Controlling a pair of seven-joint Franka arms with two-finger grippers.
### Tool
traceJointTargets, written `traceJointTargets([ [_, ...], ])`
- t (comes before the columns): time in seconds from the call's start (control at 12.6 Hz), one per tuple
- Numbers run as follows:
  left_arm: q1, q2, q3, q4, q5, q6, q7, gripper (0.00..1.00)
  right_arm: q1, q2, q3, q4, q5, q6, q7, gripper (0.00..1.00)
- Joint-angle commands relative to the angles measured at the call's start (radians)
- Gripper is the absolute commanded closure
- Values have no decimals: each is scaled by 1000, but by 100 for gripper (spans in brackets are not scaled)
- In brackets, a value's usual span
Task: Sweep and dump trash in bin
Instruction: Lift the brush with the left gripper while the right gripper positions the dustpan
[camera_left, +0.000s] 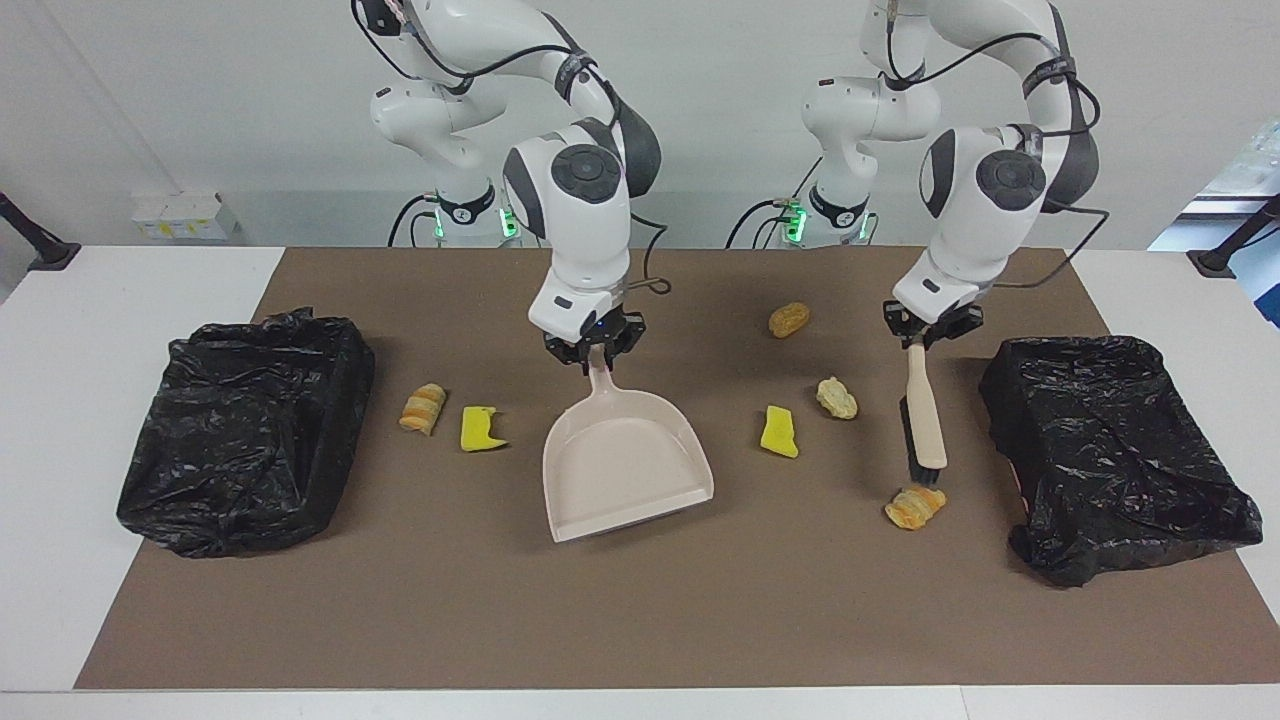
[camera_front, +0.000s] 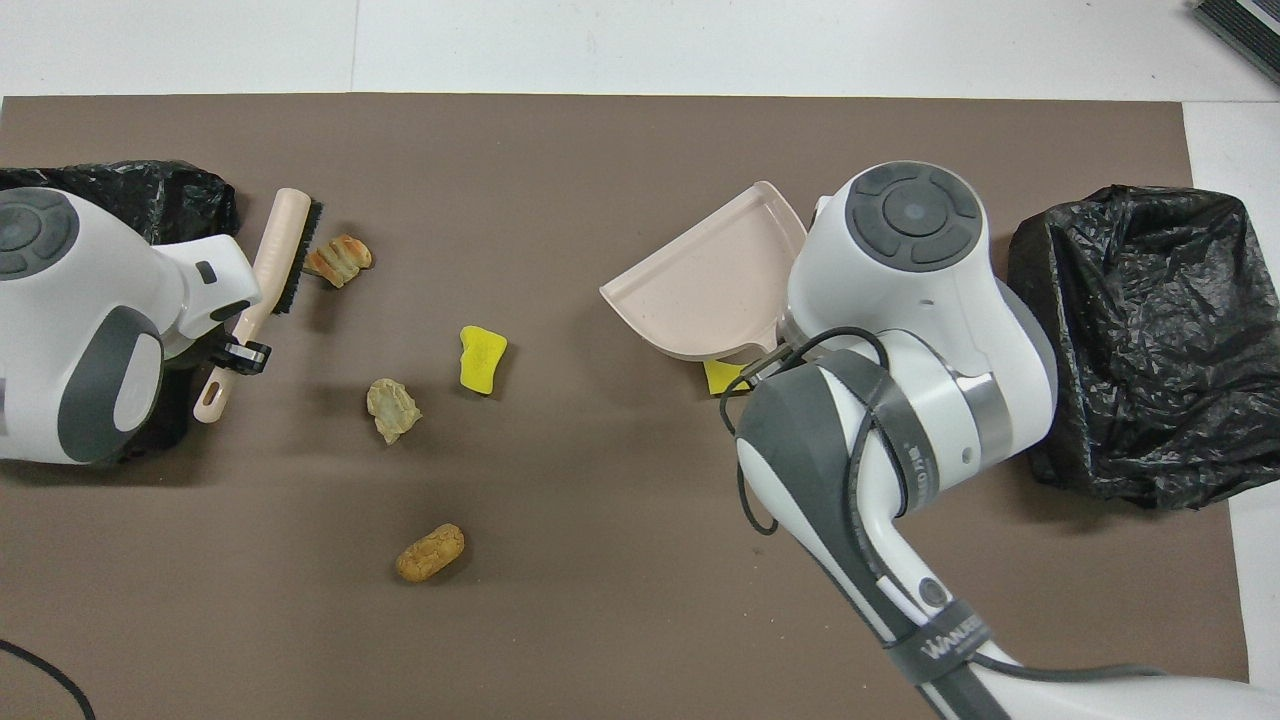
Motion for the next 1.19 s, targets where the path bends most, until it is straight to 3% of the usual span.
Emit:
traceJointTargets([
  [0.0, 14, 63, -13, 115, 43, -37, 19, 100, -31, -17, 5, -22, -6, -10, -255, 100],
  [0.24, 16, 63, -13, 115, 66, -34, 19, 100, -62, -17, 5, -30, -26, -1, -492, 100],
  [0.63, 40, 102, -13, 115, 122, 18, 144, 100, -68, -17, 7, -35, -28, 20, -525, 100],
  [1.11, 54, 80, -19, 80, 97, -101, 296, 100, -73, -34, 7, -77, -43, 75, -764, 100],
])
